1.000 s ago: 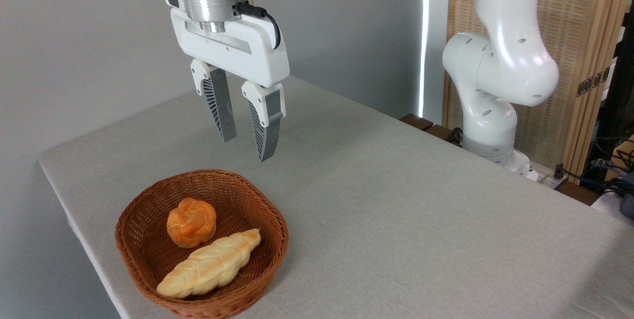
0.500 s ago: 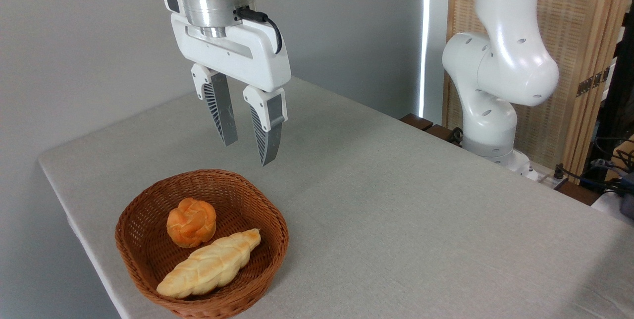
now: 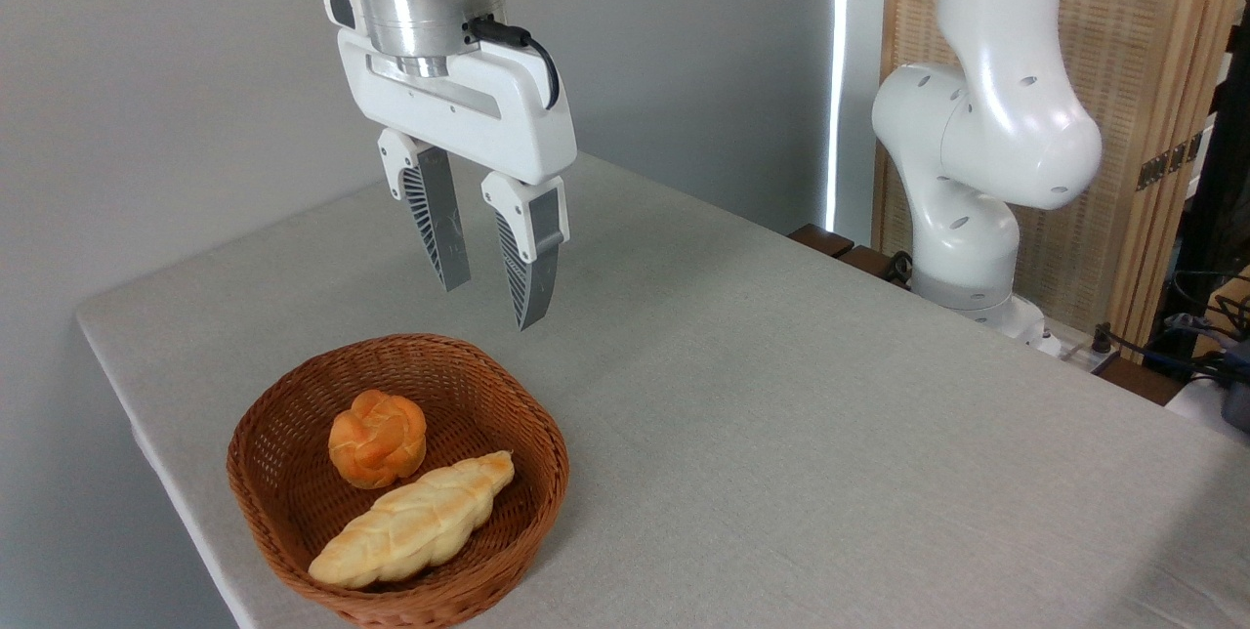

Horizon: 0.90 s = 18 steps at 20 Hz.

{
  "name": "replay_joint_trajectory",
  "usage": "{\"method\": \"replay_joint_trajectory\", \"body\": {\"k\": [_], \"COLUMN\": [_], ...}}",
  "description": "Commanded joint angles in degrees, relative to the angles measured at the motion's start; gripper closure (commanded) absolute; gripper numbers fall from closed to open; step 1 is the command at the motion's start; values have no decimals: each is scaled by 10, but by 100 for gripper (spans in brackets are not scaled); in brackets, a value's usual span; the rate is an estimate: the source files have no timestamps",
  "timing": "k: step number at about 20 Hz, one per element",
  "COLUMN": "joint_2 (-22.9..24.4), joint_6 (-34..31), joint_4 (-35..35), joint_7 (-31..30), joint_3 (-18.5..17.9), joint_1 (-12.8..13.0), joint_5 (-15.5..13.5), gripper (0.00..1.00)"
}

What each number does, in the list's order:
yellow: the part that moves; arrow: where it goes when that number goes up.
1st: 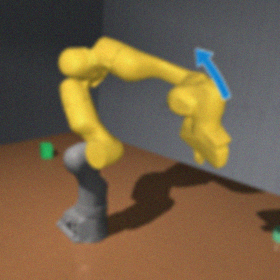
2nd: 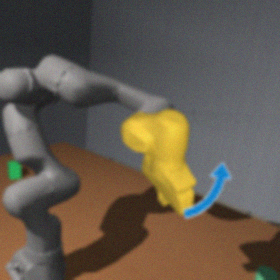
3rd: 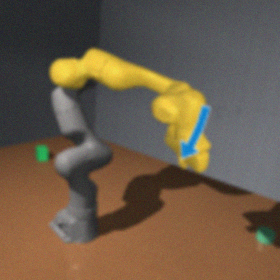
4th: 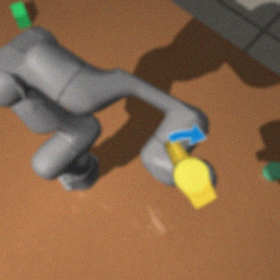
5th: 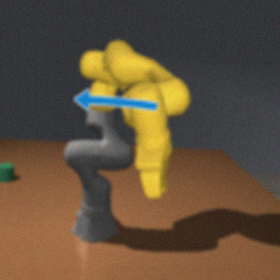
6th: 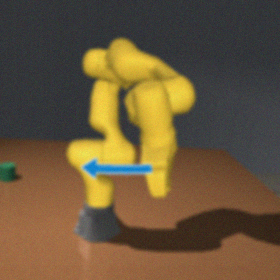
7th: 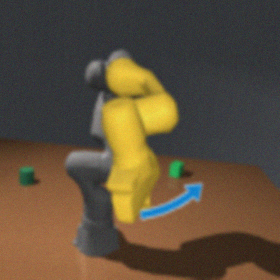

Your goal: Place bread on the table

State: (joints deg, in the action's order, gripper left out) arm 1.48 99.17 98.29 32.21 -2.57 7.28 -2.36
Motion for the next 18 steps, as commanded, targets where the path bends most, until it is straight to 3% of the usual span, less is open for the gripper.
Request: {"method": "replay_joint_trajectory", "body": {"k": [1,8,18], "joint_2": [-1,0,5], "joint_6": [-15,5,137], "joint_4": [-12,-10,49], "joint_7": [2,5,4], "joint_3": [-2,-2,8], "joint_1": [-1,0,5], "joint_5": [-2,-1,2], "gripper": [0,0,0]}}
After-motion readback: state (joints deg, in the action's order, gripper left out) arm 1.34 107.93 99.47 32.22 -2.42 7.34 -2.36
